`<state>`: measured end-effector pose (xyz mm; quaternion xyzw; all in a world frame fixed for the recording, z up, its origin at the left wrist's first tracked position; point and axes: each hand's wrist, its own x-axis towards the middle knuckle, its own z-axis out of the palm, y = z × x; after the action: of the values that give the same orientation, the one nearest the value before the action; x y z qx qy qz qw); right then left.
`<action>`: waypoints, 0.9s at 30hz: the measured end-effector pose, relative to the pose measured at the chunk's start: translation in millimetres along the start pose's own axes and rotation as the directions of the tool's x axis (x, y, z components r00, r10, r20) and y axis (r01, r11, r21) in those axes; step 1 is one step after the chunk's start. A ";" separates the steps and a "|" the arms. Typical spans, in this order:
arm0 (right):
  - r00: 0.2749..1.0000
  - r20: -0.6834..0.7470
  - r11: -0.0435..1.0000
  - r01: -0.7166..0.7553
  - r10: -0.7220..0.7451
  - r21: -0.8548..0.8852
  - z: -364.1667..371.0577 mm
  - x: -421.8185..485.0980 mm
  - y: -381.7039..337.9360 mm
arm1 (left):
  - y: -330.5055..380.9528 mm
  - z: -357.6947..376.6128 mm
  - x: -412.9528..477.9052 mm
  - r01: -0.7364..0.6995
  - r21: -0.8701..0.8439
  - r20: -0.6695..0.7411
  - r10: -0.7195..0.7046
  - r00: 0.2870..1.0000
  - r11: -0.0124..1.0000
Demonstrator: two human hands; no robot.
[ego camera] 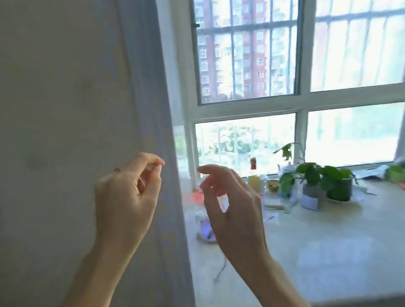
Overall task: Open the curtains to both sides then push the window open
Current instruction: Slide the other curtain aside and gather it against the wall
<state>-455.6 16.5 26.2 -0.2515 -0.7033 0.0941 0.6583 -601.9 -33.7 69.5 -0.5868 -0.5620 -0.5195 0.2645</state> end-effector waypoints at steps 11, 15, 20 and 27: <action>0.985 -0.167 0.930 -0.018 -0.047 -0.366 -267.3 7.6 81.2 | 216.9 177.6 -23.2 0.118 -0.554 0.103 -0.073 0.992 0.824; 0.982 -0.180 0.869 -0.037 -0.060 -0.493 -334.6 8.0 91.2 | 288.1 210.7 -30.3 0.120 -0.732 0.114 -0.054 0.992 0.670; 0.971 -0.207 0.782 -0.033 -0.123 -0.622 -404.9 11.1 98.6 | 361.3 241.7 -26.6 -0.128 -0.627 0.024 0.183 0.983 0.769; 0.990 -0.051 0.469 0.018 -0.133 -0.883 -483.4 44.4 124.6 | 460.8 330.4 -40.3 -0.102 -0.630 0.207 0.293 0.934 0.770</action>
<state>43.2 48.2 63.4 -0.5272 -0.6239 -0.3237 0.4776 -61.2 141.0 53.1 -0.7669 -0.3318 -0.5485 0.0286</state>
